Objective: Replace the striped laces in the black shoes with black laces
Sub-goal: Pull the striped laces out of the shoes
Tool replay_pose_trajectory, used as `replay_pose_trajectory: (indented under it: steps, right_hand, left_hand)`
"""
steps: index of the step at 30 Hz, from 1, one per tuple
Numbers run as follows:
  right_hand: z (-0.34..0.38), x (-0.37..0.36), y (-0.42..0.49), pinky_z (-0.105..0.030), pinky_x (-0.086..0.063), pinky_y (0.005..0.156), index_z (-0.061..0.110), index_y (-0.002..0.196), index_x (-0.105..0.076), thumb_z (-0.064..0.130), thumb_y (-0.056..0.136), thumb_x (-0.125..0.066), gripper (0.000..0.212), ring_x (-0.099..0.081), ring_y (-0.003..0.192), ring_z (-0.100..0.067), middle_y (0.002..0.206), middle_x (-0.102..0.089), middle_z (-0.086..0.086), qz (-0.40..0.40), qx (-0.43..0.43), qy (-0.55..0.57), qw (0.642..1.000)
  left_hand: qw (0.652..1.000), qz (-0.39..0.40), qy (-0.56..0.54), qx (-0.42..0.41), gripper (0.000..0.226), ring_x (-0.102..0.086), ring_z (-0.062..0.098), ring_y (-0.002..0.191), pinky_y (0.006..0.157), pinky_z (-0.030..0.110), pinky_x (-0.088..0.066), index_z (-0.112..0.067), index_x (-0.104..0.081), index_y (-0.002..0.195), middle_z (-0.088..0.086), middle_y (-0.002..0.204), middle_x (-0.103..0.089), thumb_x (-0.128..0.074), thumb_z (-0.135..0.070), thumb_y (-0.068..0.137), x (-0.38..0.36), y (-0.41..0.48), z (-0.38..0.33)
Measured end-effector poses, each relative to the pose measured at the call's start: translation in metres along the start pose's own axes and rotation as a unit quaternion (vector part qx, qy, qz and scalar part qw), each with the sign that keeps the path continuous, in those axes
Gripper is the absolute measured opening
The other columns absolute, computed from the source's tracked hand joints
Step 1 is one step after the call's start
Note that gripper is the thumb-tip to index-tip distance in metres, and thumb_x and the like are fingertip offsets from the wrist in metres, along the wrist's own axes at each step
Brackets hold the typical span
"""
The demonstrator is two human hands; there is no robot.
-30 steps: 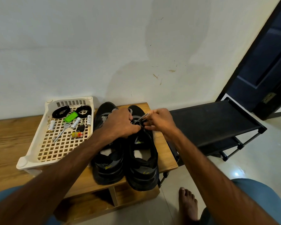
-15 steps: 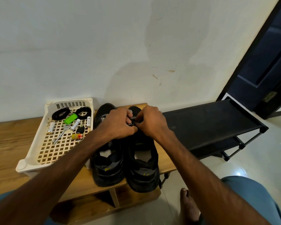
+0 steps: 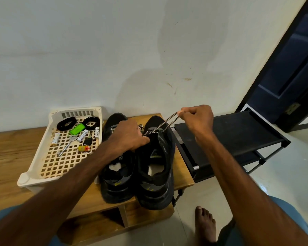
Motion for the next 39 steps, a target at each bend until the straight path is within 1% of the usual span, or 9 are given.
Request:
replay_pose_trajectory:
  steps: [2, 6, 10, 13, 22, 26, 30, 33, 39]
  right_hand:
    - [-0.004, 0.004, -0.001, -0.009, -0.052, 0.057, 0.011, 0.094, -0.081, 0.013, 0.087, -0.079, 0.007, -0.067, 0.06, 0.005, 0.081, -0.076, 0.006, -0.014, -0.003, -0.025, 1.0]
    - [0.008, -0.017, -0.017, -0.025, -0.054, 0.088, 0.017, 0.111, -0.077, 0.024, 0.092, -0.074, 0.02, -0.065, 0.099, -0.007, 0.11, -0.072, 0.006, 0.138, 0.125, -0.148, 0.971]
    - [0.022, -0.042, -0.036, -0.021, -0.045, 0.092, 0.022, 0.118, -0.076, 0.028, 0.088, -0.079, 0.031, -0.062, 0.112, -0.01, 0.122, -0.07, 0.006, 0.281, 0.203, -0.224, 0.911]
    - [0.016, -0.055, -0.047, -0.03, -0.056, 0.09, 0.023, 0.121, -0.076, 0.021, 0.085, -0.08, 0.036, -0.068, 0.104, -0.017, 0.117, -0.073, 0.001, 0.344, 0.167, -0.297, 0.875]
    - [0.024, -0.066, -0.054, -0.041, -0.055, 0.091, 0.019, 0.097, -0.083, 0.022, 0.089, -0.076, 0.011, -0.067, 0.101, -0.023, 0.106, -0.074, -0.004, 0.257, 0.202, -0.322, 0.888]
    - [0.029, -0.05, -0.041, -0.042, -0.053, 0.094, 0.025, 0.082, -0.082, 0.022, 0.085, -0.081, 0.004, -0.06, 0.112, -0.014, 0.12, -0.067, 0.004, 0.202, 0.211, -0.274, 0.916]
    - [0.031, -0.01, -0.017, -0.032, -0.046, 0.099, 0.036, 0.08, -0.066, 0.013, 0.083, -0.082, 0.029, -0.056, 0.119, -0.014, 0.12, -0.062, 0.004, 0.055, 0.194, -0.156, 0.967]
    - [0.028, 0.021, -0.007, -0.029, -0.051, 0.095, 0.027, 0.087, -0.071, 0.016, 0.086, -0.081, 0.015, -0.058, 0.11, -0.013, 0.111, -0.058, 0.006, -0.082, 0.194, -0.093, 0.973]
    - [0.02, -0.028, -0.034, -0.027, -0.045, 0.102, 0.024, 0.121, -0.073, 0.036, 0.085, -0.082, 0.038, -0.055, 0.119, -0.012, 0.128, -0.063, 0.003, 0.203, 0.211, -0.262, 0.919]
  left_hand:
    - [1.0, -0.006, 0.011, -0.002, 0.025, -0.072, 0.02, 0.074, 0.077, 0.041, -0.062, -0.007, -0.075, 0.082, 0.006, 0.081, -0.074, -0.079, -0.031, 0.082, -0.001, -0.002, -0.004]
    - [0.998, -0.041, 0.041, -0.018, 0.027, -0.069, 0.017, 0.069, 0.07, 0.037, -0.061, -0.009, -0.069, 0.074, 0.003, 0.071, -0.069, -0.08, -0.033, 0.078, -0.002, -0.008, -0.01]
    - [0.993, -0.088, 0.068, -0.046, 0.028, -0.061, 0.013, 0.052, 0.047, 0.026, -0.049, -0.014, -0.057, 0.062, 0.0, 0.057, -0.059, -0.078, -0.03, 0.072, -0.007, -0.015, -0.016]
    - [0.986, -0.11, 0.109, -0.058, 0.031, -0.063, 0.02, 0.061, 0.052, 0.027, -0.044, -0.016, -0.049, 0.062, -0.001, 0.061, -0.054, -0.074, -0.032, 0.073, -0.012, -0.019, -0.019]
    - [0.966, -0.174, 0.186, -0.049, 0.034, -0.054, 0.028, 0.112, 0.068, 0.034, -0.036, -0.015, -0.061, 0.09, -0.001, 0.082, -0.045, -0.075, -0.043, 0.078, -0.013, -0.018, -0.018]
    - [0.973, -0.162, 0.157, -0.044, 0.039, -0.05, 0.029, 0.116, 0.066, 0.034, -0.035, -0.017, -0.041, 0.072, -0.006, 0.069, -0.028, -0.075, -0.035, 0.076, -0.014, -0.014, -0.018]
    - [0.975, -0.157, 0.153, -0.039, 0.04, -0.049, 0.031, 0.115, 0.068, 0.035, -0.036, -0.017, -0.038, 0.067, -0.005, 0.069, -0.03, -0.075, -0.03, 0.076, -0.013, -0.014, -0.015]
    - [0.974, -0.162, 0.152, -0.041, 0.033, -0.049, 0.031, 0.115, 0.07, 0.035, -0.038, -0.015, -0.046, 0.077, -0.002, 0.077, -0.038, -0.075, -0.032, 0.077, -0.012, -0.014, -0.017]
    - [0.975, -0.161, 0.142, -0.056, 0.037, -0.05, 0.028, 0.113, 0.069, 0.034, -0.037, -0.016, -0.046, 0.079, -0.006, 0.072, -0.032, -0.077, -0.038, 0.079, -0.013, -0.014, -0.015]
Point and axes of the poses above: each hand's wrist, its own y-axis towards the middle knuckle, its own x-axis out of the back of the hand, z = x × y, the point moved 4 cm from there along y, towards the middle knuckle
